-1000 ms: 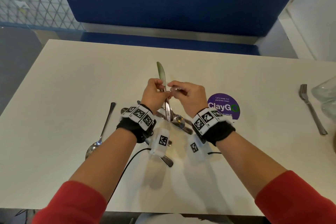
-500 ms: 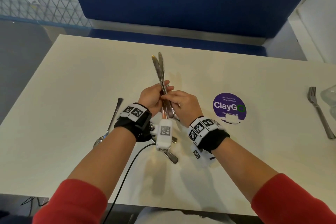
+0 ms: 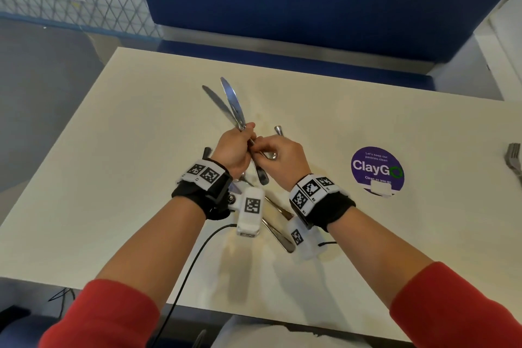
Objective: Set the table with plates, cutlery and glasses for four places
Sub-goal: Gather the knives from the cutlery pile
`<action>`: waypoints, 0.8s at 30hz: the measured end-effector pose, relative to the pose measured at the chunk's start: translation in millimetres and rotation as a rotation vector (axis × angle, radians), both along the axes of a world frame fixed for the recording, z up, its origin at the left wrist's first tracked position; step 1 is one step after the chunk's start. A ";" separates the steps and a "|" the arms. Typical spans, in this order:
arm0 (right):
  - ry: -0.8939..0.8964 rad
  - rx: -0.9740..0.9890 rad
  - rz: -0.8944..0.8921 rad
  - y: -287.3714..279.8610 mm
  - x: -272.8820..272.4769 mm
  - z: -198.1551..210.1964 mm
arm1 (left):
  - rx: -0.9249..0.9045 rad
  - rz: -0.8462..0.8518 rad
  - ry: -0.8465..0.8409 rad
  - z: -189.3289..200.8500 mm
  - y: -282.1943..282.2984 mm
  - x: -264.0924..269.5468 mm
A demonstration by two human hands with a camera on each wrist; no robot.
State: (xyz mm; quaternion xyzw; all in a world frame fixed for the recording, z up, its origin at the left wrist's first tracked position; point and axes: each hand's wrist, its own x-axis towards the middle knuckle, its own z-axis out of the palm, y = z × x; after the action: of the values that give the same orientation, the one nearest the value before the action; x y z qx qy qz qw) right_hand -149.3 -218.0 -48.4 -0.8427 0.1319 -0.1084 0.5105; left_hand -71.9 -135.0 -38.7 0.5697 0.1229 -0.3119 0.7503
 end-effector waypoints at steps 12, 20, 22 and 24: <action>0.470 -0.068 0.303 49.8 37.3 -3.9 | 0.032 0.054 -0.135 -1.1 59.2 15.9; 0.833 -0.479 0.418 33.1 -15.1 -13.4 | 0.149 0.069 -0.082 -17.2 74.2 7.5; 0.891 -0.564 0.397 34.4 -23.9 -21.1 | 0.133 0.058 -0.062 -18.7 76.6 3.7; 0.881 -0.569 0.350 36.9 -25.9 -28.2 | 0.139 0.038 -0.054 -18.8 77.5 0.5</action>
State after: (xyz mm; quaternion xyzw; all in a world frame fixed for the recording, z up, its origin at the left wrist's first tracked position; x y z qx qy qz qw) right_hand -175.2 -181.2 -76.7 -0.9224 0.1563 0.3098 0.1694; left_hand -71.5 -57.5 -57.5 0.6261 0.1346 -0.2729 0.7179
